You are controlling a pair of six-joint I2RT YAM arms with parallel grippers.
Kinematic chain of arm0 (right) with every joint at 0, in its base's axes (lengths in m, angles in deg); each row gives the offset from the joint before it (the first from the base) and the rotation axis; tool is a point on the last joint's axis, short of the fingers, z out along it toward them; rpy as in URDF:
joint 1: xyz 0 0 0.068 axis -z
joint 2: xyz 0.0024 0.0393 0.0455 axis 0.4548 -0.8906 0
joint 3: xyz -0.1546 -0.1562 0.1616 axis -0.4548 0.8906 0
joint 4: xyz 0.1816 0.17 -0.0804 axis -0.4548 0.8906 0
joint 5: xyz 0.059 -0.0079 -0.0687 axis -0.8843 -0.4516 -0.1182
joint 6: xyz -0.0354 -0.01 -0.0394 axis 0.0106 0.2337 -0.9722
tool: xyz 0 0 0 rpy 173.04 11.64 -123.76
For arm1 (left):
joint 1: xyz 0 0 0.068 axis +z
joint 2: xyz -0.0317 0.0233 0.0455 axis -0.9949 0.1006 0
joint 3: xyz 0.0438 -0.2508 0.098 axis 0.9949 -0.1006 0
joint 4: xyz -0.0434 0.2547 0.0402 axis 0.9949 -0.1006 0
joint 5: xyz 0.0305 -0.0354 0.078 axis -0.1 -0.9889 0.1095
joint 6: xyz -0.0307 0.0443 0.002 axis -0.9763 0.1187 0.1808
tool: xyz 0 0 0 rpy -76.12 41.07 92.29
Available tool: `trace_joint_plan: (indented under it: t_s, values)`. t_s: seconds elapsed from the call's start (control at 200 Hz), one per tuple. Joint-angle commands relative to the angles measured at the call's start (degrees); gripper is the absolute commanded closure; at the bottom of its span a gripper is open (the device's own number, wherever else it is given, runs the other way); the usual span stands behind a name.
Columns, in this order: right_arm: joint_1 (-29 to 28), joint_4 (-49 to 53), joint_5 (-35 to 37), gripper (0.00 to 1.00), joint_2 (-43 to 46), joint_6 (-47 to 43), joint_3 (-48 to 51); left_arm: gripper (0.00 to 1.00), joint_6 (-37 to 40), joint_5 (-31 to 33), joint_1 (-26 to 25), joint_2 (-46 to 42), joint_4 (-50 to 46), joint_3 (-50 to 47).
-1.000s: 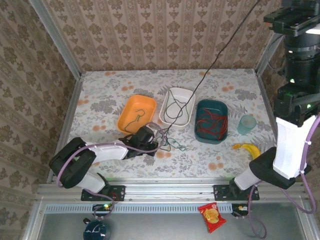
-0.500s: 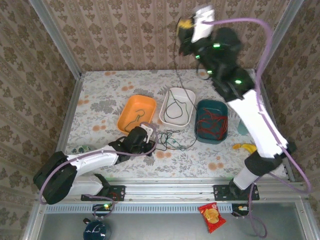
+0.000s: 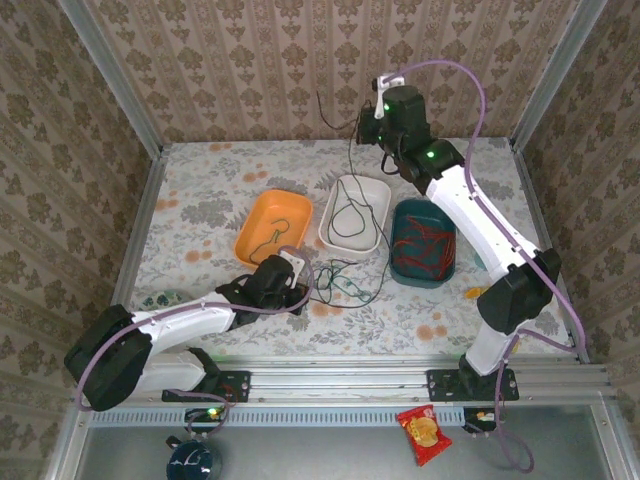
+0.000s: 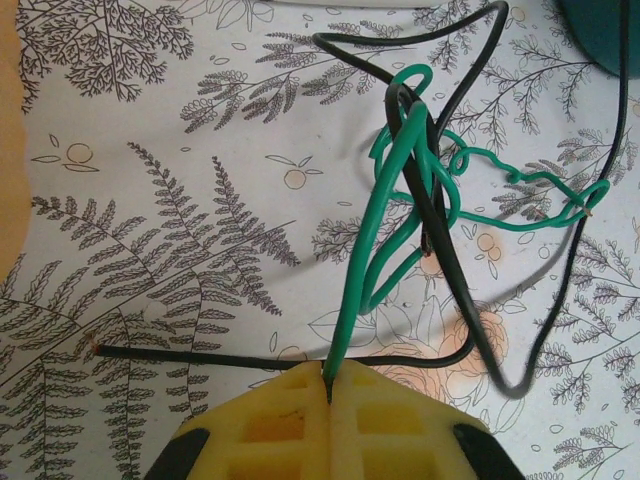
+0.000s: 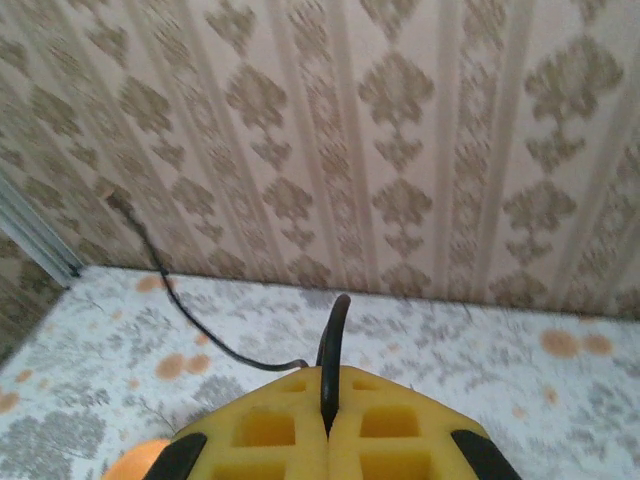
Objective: Untangle the cables
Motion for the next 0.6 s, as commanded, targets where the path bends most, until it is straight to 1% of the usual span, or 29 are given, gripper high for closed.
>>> trace_joint_plan:
  t_s: [0.0, 0.13, 0.34, 0.515, 0.595]
  values:
    - [-0.03, -0.33, 0.15, 1.0, 0.8, 2.78, 5.63, 1.0, -0.1, 0.8, -0.08, -1.11, -1.24, -0.7]
    - [0.55, -1.11, -0.17, 1.0, 1.08, 4.68, 13.25, 1.0, 0.19, 0.76, -0.04, -0.94, -1.48, -0.52]
    - [0.73, 0.54, 1.93, 1.0, 1.72, 7.34, 23.24, 1.0, -0.06, 0.86, -0.11, -0.67, -1.42, -0.68]
    - [0.73, 4.92, 5.77, 1.0, -1.17, 8.62, 25.03, 1.0, -0.04, 0.66, -0.2, -0.5, -1.15, -0.44]
    - [0.66, 5.75, 5.73, 1.0, -3.04, 9.2, 24.71, 1.0, 0.12, 0.67, -0.13, -0.16, -1.23, -0.13]
